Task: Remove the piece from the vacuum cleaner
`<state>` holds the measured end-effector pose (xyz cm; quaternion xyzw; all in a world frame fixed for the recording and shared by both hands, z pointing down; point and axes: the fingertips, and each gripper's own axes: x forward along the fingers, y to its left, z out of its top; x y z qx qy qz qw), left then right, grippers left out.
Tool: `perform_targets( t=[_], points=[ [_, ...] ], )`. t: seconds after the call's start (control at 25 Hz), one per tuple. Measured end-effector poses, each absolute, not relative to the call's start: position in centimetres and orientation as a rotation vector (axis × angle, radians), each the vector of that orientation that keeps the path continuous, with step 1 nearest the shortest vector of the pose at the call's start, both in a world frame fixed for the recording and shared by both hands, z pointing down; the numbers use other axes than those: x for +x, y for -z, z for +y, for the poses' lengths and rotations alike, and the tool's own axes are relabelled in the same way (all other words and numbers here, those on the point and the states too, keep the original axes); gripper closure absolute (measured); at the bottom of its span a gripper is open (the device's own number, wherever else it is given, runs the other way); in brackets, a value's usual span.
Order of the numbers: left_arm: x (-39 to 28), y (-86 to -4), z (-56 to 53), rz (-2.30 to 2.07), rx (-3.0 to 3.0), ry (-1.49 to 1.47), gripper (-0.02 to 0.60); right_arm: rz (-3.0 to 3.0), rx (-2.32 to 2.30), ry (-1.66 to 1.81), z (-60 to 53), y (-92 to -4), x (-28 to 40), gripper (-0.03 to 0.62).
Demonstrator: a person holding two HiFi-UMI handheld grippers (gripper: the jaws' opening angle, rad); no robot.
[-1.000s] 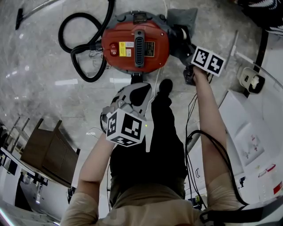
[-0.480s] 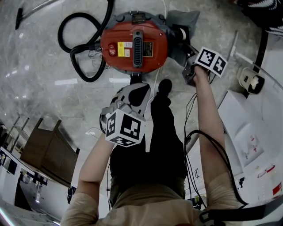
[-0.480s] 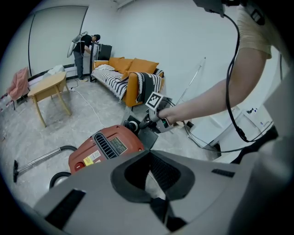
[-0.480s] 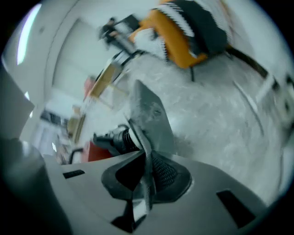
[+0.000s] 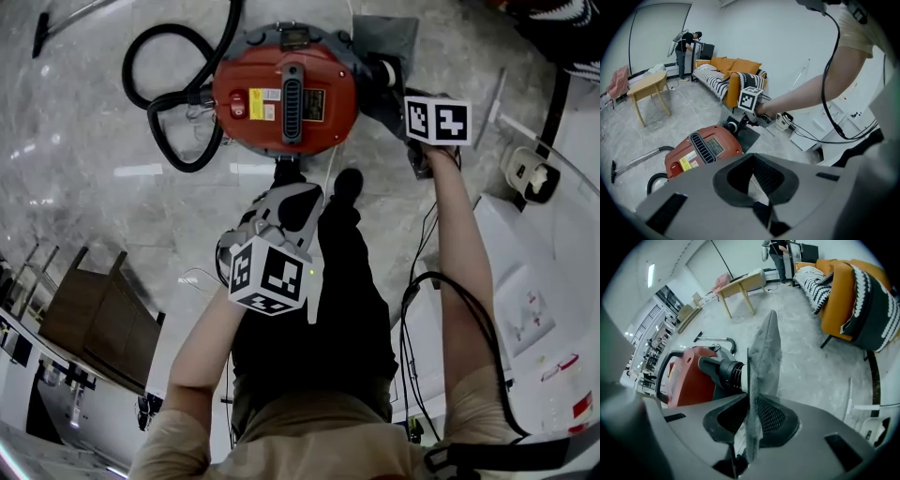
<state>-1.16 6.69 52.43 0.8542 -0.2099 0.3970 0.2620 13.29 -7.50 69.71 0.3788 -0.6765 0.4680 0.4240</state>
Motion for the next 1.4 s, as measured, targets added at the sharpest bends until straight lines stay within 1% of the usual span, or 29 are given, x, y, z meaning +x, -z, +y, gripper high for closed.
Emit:
perform_targets(
  t=[0.2,0.56,0.68,0.76,0.84,0.88,1.0,1.04,1.16,1.28,1.4],
  points=[
    [-2.4,-53.1,6.3,-0.617,2.282,-1.083,0.584,-1.654,0.985,-1.446,-7.9,-70.3,13.0,0.551],
    [-2.9,-53.2,6.3,-0.627,2.274,-1.062,0.584,-1.463,1.285,-2.178,-7.6,-70.2,12.7,0.551],
    [-3.0,-53.2,6.1,-0.626,2.279,-1.057,0.584,-1.413,1.324,-2.295,-7.6,-70.1,12.7,0.546],
    [-3.0,-53.3,6.1,-0.621,2.281,-1.057,0.584,-1.424,1.325,-2.303,-7.7,-70.1,12.7,0.544],
    [-3.1,-53.3,6.2,-0.613,2.282,-1.059,0.584,-1.489,1.303,-2.165,-7.7,-70.2,12.9,0.545],
    [-3.1,-53.3,6.3,-0.610,2.283,-1.060,0.584,-1.536,1.277,-2.009,-7.7,-70.3,13.0,0.546],
    [-3.4,-53.3,6.2,-0.610,2.284,-1.063,0.584,-1.639,1.118,-1.353,-7.8,-70.3,13.2,0.562],
    [-3.4,-53.3,6.2,-0.611,2.284,-1.063,0.584,-1.648,1.077,-1.221,-7.8,-70.3,13.3,0.565],
    [-3.6,-53.3,6.2,-0.613,2.284,-1.062,0.584,-1.662,1.055,-1.130,-7.7,-70.3,13.4,0.565],
    [-3.8,-53.6,6.3,-0.618,2.281,-1.073,0.584,-1.666,0.985,-0.866,-7.8,-70.3,13.5,0.566],
    [-3.7,-53.6,6.5,-0.621,2.279,-1.070,0.584,-1.667,0.950,-0.751,-7.7,-70.1,13.7,0.566]
  ],
)
